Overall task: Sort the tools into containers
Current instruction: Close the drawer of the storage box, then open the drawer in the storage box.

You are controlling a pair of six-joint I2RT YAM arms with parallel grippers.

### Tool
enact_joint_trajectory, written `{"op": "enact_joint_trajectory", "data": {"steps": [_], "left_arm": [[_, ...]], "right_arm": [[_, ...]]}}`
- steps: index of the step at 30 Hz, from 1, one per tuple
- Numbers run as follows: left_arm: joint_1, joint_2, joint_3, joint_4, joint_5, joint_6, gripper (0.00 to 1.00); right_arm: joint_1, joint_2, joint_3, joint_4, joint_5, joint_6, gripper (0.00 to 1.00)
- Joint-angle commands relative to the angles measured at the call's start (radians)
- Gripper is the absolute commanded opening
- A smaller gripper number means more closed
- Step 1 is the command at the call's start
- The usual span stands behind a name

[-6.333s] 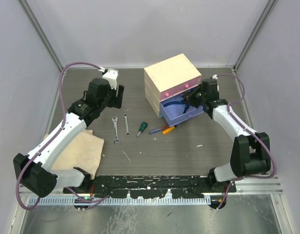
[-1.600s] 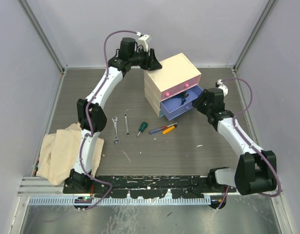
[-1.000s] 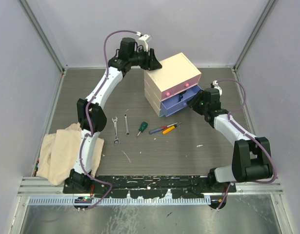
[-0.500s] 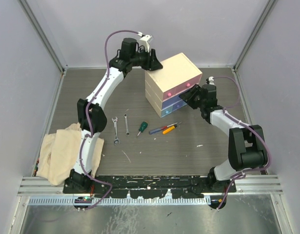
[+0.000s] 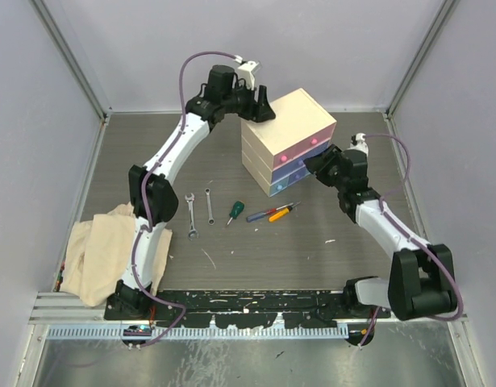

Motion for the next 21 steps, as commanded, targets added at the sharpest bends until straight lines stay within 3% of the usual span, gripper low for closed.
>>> {"op": "enact_joint_trajectory", "data": {"steps": [1,7,14,21], "left_arm": [[-0.045,-0.109,-0.005,-0.061,-0.035,-0.018,0.65],[-0.035,-0.195,-0.001,-0.042,-0.129,-0.008,0.76],[-0.036,-0.3,-0.069,-0.072,-0.262,0.082,0.76],[-0.084,-0.37,-0.166,-0.097,-0.299,0.179,0.74]], "right_arm": [[-0.006,-0.115,-0.102,-0.022,0.081,-0.028,0.52],[-0.019,-0.174,-0.195,-0.029,0.059,-0.007,0.55],[-0.103,-0.054,-0.223,0.055,-0.191,0.03,0.57],[-0.118,0.084,-0.241,0.231,-0.296,0.081,0.57]]}}
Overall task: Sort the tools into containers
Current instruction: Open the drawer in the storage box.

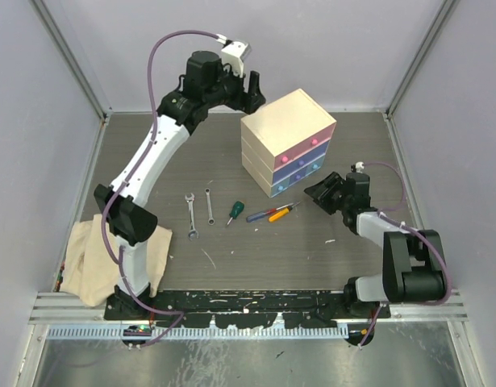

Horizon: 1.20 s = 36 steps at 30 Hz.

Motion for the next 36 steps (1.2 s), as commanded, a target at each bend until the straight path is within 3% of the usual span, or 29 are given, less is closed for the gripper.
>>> {"op": "enact_joint_trajectory", "data": {"steps": [1,10,23,36], "left_arm": [[-0.046,-0.039,-0.029,-0.027,-0.03,0.085,0.73],[-0.141,-0.039,-0.083,-0.1,-0.027,0.151,0.66],[-0.147,-0.167,-0.326,-0.054,-0.071,0.128,0.67],[-0.222,-0.102,-0.29,-0.061,-0.021,0.097,0.65]], "right_arm": [[-0.002,0.068,0.017,0.16,-0.107,0.038,0.57],[-0.002,0.191,0.007,0.35,-0.167,0.123,0.49],[0.009,0.23,-0.026,0.409,-0.166,0.138,0.47],[0.036,0.354,-0.033,0.607,-0.164,0.231,0.47]]}}
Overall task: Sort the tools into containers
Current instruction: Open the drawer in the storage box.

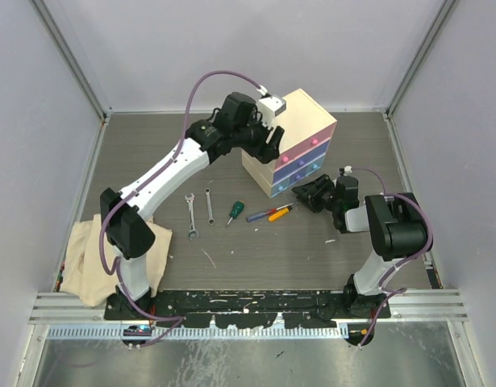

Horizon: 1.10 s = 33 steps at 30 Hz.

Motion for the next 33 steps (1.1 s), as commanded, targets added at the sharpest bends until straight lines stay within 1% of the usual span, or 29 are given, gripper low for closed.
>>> {"op": "enact_joint_trajectory", "data": {"steps": [1,4,10,15,23,26,33], "left_arm": [[-0.044,0.025,0.055,0.014,0.027,-0.014,0.65],[-0.061,0.054,0.097,0.006,0.031,-0.015,0.65],[-0.066,0.072,0.146,-0.006,0.04,-0.024,0.65],[-0.066,0.038,0.149,-0.001,-0.006,-0.015,0.66],[-0.059,-0.003,0.143,-0.003,-0.101,0.03,0.69],[-0.053,0.006,0.138,-0.006,-0.124,0.042,0.7],[-0.051,0.035,0.133,-0.018,-0.163,0.06,0.7]], "right_arm": [[0.003,0.015,-0.005,0.142,-0.009,0.035,0.47],[0.003,0.031,-0.019,0.201,-0.026,0.058,0.47],[0.004,0.057,-0.032,0.263,-0.05,0.063,0.46],[0.026,0.091,-0.024,0.336,-0.08,0.055,0.45],[0.054,0.191,0.041,0.468,-0.148,0.05,0.43],[0.056,0.203,0.058,0.473,-0.16,0.039,0.43],[0.06,0.213,0.092,0.422,-0.179,0.008,0.43]]}}
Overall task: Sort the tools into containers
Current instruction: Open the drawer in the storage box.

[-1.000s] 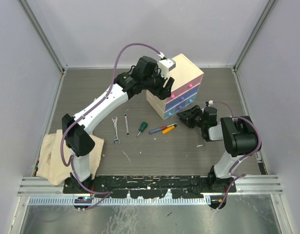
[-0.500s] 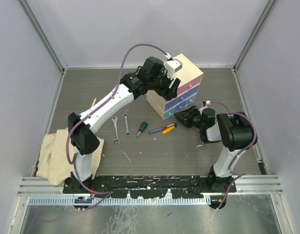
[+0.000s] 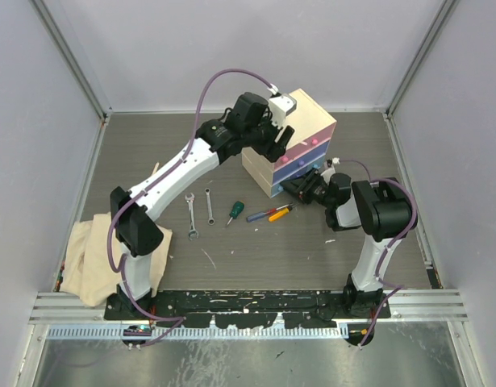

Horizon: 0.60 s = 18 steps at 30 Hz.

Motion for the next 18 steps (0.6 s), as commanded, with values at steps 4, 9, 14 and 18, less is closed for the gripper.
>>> {"op": "enact_joint_trajectory", "data": {"steps": [4,9,14,18], "left_arm": [[0.008,-0.024,0.021,0.01,-0.05,0.033,0.7],[0.009,-0.009,0.024,0.0,-0.057,0.038,0.7],[0.009,0.0,0.028,-0.004,-0.058,0.04,0.7],[0.009,0.006,0.029,-0.006,-0.053,0.038,0.7]], "right_arm": [[0.007,0.012,0.044,-0.002,-0.029,-0.067,0.43],[0.015,0.042,0.055,0.007,-0.053,-0.068,0.43],[0.019,0.046,0.058,0.009,-0.059,-0.072,0.42],[0.022,0.051,0.066,0.025,-0.068,-0.066,0.41]]}}
